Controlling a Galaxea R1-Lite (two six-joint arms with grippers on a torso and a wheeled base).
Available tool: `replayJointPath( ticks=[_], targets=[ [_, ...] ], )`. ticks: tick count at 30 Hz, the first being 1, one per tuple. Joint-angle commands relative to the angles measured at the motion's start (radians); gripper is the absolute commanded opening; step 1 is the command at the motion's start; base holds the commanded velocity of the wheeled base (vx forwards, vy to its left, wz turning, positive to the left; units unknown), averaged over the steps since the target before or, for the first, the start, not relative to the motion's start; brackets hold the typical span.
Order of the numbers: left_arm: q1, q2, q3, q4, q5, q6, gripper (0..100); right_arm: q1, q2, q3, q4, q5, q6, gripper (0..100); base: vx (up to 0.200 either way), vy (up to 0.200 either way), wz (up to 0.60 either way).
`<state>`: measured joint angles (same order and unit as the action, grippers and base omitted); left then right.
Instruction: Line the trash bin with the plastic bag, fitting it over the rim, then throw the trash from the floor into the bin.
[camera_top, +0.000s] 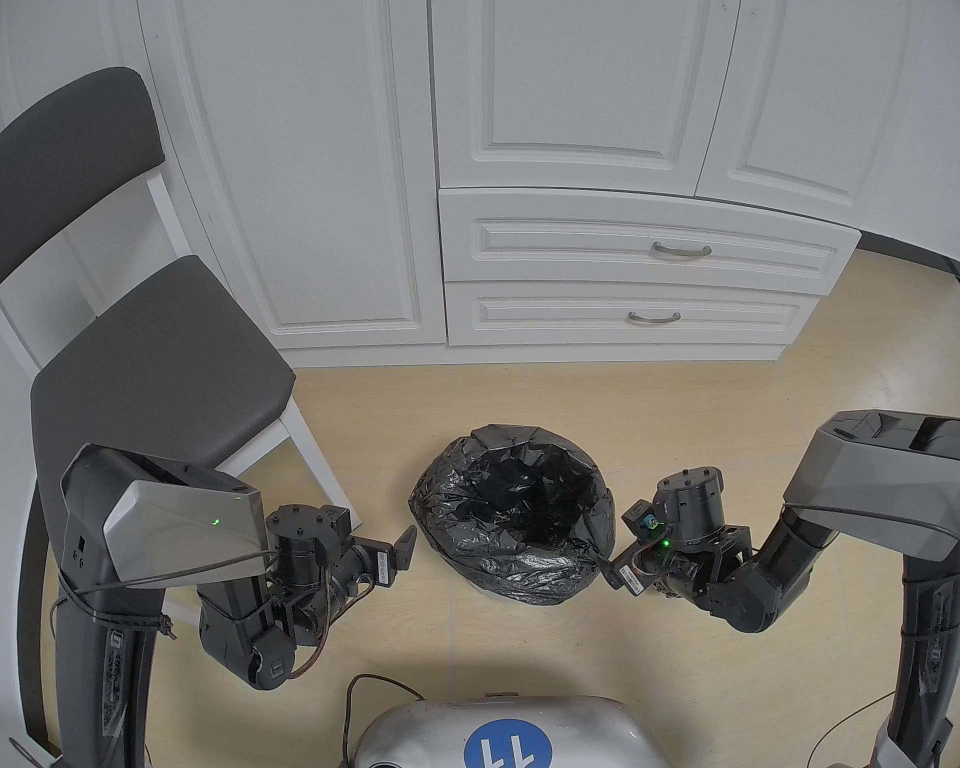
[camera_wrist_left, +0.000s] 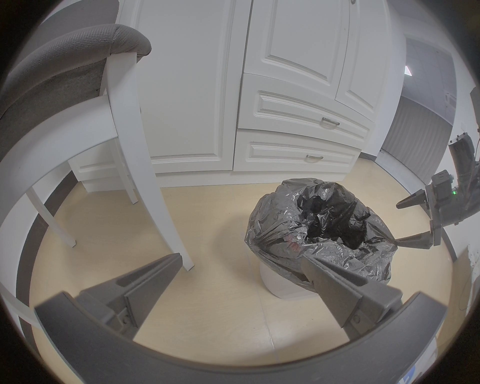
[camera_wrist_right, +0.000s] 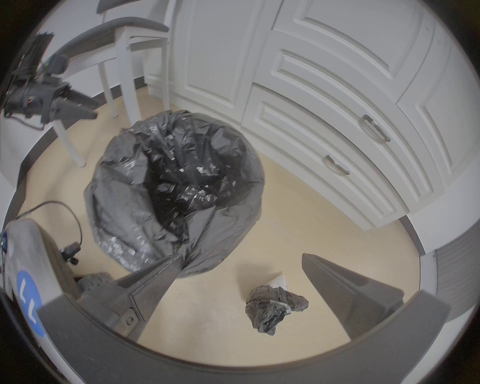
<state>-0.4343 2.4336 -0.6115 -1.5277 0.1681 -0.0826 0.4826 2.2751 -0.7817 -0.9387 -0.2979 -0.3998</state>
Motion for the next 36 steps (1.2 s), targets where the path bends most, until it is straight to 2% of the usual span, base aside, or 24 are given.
replayJointPath(
  ticks=[1,21,27,31,36],
  targets=[
    [-0.001,-0.005,0.001,0.0,0.001,0.0,100,-0.002,-0.019,0.019,0.0,0.006,-0.008,100,0.0,0.0,0.0],
    [0.0,0.004,0.001,0.0,0.001,-0.005,100,-0.038,0.188,-0.137,0.046,0.008,0.016,100,0.0,0.0,0.0],
    [0.002,0.002,0.001,0.0,0.001,-0.014,100,-0.048,0.024,-0.036,0.049,0.006,0.006,100,0.0,0.0,0.0],
    [0.003,0.004,-0.002,0.0,0.001,-0.016,100,-0.036,-0.184,0.064,0.044,0.006,0.006,100,0.0,0.0,0.0],
    [-0.001,-0.005,0.001,0.0,0.004,-0.016,100,-0.025,-0.232,0.078,0.028,0.006,0.007,100,0.0,0.0,0.0]
  ],
)
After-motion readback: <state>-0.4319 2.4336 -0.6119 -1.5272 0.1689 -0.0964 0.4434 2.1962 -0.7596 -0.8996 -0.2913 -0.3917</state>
